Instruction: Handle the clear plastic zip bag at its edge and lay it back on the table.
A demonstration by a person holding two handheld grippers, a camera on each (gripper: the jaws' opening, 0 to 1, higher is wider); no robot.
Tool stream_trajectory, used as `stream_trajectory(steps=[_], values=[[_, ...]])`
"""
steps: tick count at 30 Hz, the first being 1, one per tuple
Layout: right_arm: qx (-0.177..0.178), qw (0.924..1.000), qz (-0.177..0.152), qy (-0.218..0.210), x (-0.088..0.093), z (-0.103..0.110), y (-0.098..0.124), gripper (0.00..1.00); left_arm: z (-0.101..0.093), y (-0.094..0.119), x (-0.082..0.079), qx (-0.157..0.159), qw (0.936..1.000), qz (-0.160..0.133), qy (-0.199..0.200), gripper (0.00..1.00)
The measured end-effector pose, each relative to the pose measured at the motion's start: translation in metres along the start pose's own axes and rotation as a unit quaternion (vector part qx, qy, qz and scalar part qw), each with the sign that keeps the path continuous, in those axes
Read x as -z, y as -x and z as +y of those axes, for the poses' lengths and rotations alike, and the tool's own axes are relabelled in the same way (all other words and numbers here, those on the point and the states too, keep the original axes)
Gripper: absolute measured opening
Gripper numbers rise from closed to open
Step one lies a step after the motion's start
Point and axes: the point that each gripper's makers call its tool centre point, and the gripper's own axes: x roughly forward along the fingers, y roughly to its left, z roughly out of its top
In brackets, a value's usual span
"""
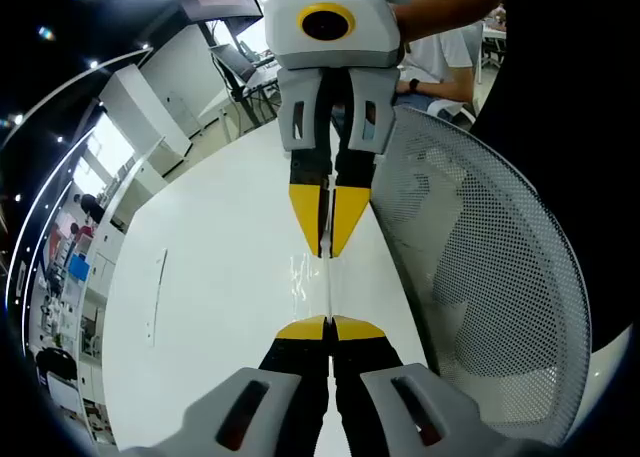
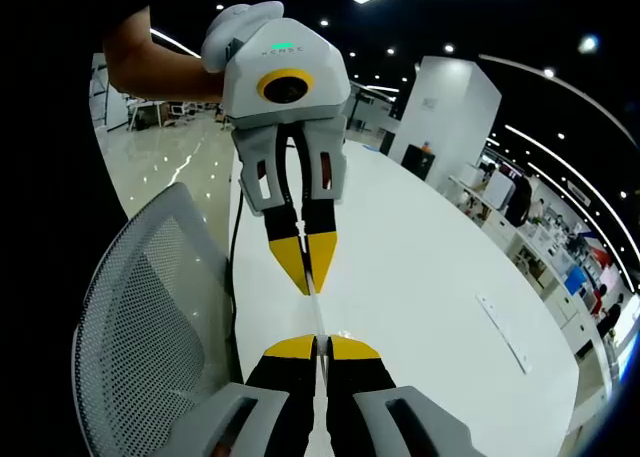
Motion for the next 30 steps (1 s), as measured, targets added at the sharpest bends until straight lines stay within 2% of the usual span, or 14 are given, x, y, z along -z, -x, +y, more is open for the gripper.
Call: stream_trajectory(steps=[30], values=[[0.003,0.9999,0.012,-0.007,0.0091,-0.0035,0.0025,0.0,0.0034,-0.0021,0.0053,-0.001,1.0,-0.003,0.008,0.0]])
